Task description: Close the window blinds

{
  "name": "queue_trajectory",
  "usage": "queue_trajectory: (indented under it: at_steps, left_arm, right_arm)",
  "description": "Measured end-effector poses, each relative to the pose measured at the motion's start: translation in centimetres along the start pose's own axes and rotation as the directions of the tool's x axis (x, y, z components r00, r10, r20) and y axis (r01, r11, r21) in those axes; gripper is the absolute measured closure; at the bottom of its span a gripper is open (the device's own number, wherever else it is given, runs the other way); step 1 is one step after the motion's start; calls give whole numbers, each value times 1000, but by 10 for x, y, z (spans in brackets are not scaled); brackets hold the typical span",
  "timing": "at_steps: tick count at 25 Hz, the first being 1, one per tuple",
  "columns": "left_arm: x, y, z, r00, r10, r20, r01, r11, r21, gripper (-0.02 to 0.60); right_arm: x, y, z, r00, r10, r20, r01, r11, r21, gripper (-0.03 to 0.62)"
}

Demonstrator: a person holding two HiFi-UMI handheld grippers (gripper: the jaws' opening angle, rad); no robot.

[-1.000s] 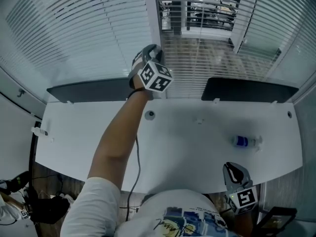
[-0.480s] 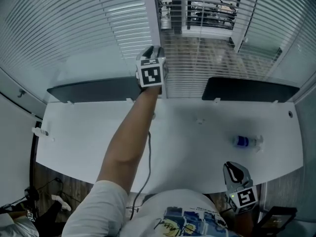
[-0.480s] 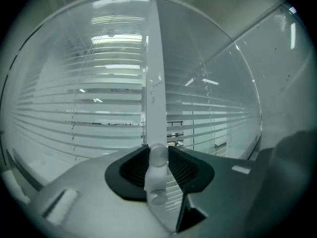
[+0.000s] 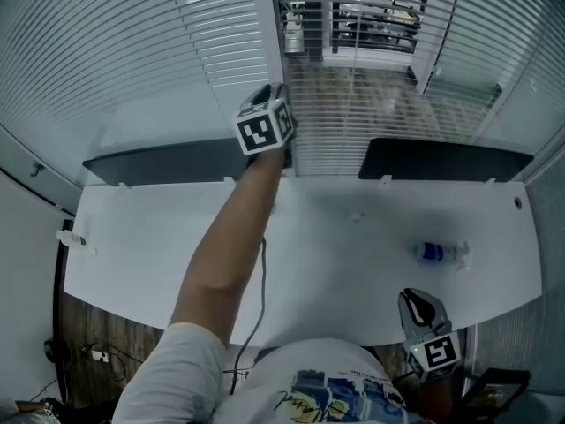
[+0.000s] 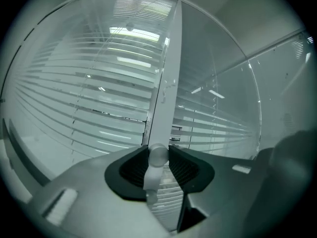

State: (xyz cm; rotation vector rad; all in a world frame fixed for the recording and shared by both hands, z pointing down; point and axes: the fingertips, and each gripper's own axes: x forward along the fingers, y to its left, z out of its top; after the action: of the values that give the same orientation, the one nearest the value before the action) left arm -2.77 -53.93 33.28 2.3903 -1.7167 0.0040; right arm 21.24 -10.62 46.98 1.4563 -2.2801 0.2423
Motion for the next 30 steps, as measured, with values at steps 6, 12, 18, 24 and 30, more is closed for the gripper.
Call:
queue_trajectory:
  at_steps: [6,12,18,24,30]
  left_arm:
    - [-9,0,2,999,-21,28,20,999,29,422]
    - [-18,-6,5,999,-24,24,13,915,404,422]
    - [-18,-16,-5,998,-43,-46,63,718,693,422]
    - [-6,-10,-11,998,23,-64,50,389,920,422]
    - [5,-14,-19,997,46,-66,62,81,995,422]
  right_arm:
    - [-3,1,-1,1000,-5,7,5,1000,5,572]
    - [-3,3,0,1000,-5,6,5,1000,4,572]
    - [-7,4,-4,1000,-10,4,10,1000,8,572]
    - [-11,4,-11,1000,-8,-13,8,1000,18,572]
    - [-13,2,-11,1000,-15,-21,16,999,29,572]
